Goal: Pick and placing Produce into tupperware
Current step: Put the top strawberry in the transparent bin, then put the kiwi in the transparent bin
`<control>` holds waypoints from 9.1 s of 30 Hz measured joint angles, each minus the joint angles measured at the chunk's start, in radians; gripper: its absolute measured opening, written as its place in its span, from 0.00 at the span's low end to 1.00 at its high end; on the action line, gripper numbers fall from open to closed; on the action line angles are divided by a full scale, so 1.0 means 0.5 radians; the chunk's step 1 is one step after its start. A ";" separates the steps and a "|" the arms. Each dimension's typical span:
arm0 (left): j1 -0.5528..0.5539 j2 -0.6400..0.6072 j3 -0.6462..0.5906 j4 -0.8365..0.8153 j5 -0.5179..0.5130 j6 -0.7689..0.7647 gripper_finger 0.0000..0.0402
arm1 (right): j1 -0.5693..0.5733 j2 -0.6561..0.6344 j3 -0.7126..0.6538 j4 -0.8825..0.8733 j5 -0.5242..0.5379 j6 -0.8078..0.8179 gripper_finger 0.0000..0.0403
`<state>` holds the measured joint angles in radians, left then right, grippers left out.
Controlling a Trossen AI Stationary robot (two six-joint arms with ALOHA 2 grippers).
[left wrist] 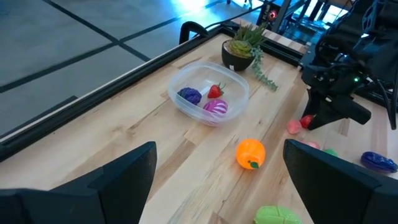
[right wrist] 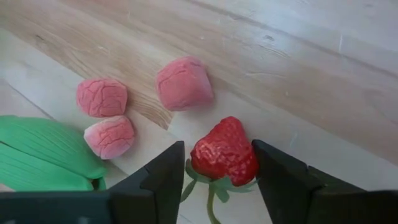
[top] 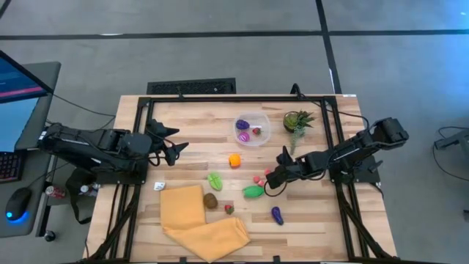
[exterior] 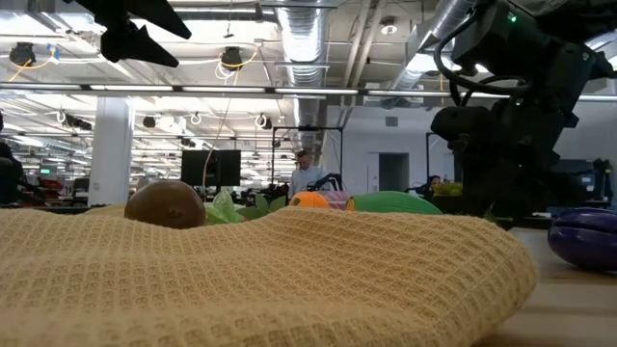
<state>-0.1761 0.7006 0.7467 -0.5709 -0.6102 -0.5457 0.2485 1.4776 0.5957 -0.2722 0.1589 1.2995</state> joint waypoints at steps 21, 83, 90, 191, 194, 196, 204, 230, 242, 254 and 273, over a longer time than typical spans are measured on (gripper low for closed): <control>0.000 0.000 0.001 -0.031 -0.014 0.000 0.85 | 0.000 0.001 -0.002 -0.006 0.000 -0.002 0.47; 0.000 -0.001 0.001 -0.026 -0.088 -0.074 0.85 | -0.923 -0.545 -0.004 0.956 0.262 -1.156 0.43; 0.000 0.000 0.001 -0.027 -0.102 -0.082 0.85 | -1.047 -0.283 -0.003 1.172 0.258 -1.155 0.46; -0.006 0.498 0.000 -0.004 0.995 0.129 0.85 | 0.265 -0.690 -0.003 -0.267 0.317 -0.833 0.45; -0.070 0.633 0.001 0.136 1.188 0.278 0.85 | 0.301 -0.690 -0.003 -0.297 0.319 -0.781 0.45; -0.127 0.735 0.001 0.247 1.246 0.402 0.85 | 0.324 -0.690 -0.003 -0.327 0.321 -0.743 0.45; -0.282 1.093 0.011 0.511 1.335 0.737 0.85 | 0.445 -0.690 -0.003 -0.421 0.323 -0.569 0.44; -0.331 1.937 0.544 0.157 1.298 1.434 0.85 | 0.977 -0.690 -0.003 -0.836 0.473 -0.036 0.43; -0.321 1.975 0.544 0.148 1.312 1.381 0.85 | 1.047 -0.690 -0.003 -0.869 0.584 0.020 0.42; -0.321 2.039 0.527 0.229 1.338 1.436 0.85 | 1.048 -0.690 -0.003 -0.875 0.629 0.023 0.41; -0.316 2.114 0.538 0.225 1.357 1.329 0.74 | 1.073 -0.690 -0.003 -0.877 0.634 0.073 0.41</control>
<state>-0.3340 1.7574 1.0157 -0.4583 0.0681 0.1186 0.7853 1.1328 0.5941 -0.7109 0.4761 1.3361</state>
